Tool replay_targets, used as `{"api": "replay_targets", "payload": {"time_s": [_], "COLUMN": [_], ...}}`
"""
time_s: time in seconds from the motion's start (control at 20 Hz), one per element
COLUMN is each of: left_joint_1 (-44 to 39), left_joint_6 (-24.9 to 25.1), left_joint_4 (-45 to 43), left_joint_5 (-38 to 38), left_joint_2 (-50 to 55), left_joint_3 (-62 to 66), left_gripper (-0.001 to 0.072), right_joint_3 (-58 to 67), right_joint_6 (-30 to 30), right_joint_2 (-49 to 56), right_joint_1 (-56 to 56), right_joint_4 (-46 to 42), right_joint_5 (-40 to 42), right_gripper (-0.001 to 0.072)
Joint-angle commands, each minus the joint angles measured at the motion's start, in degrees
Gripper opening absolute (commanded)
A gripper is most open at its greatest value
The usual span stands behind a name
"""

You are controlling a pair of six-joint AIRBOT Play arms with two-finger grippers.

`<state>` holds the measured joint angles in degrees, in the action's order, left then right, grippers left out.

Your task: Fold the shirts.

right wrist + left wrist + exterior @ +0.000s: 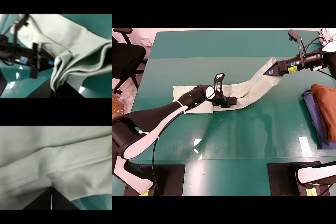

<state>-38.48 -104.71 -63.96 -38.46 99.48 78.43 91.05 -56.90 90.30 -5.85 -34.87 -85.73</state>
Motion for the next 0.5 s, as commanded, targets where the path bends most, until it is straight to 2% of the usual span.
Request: {"api": "replay_targets", "payload": {"time_s": [0.0, 0.15, 0.45], "left_joint_1": [-2.5, -3.3, -4.0], "left_joint_6": [-0.3, -0.3, 0.2], "left_joint_4": [1.9, 6.0, 8.1], "left_joint_5": [4.0, 5.8, 7.0], "left_joint_2": [0.7, 1.9, 2.5], "left_joint_3": [0.1, 0.1, 0.1], "left_gripper": [0.0021, 0.0021, 0.0021], "right_joint_3": [0.0, 0.0, 0.0], "right_joint_6": [-0.1, -0.7, -1.6], "right_joint_2": [-3.9, -5.4, -6.1], "right_joint_1": [4.3, 8.9, 16.5], "right_joint_4": [2.4, 2.4, 3.8], "right_joint_5": [0.2, 0.9, 4.4], "right_gripper": [0.0015, 0.0015, 0.0016]}}
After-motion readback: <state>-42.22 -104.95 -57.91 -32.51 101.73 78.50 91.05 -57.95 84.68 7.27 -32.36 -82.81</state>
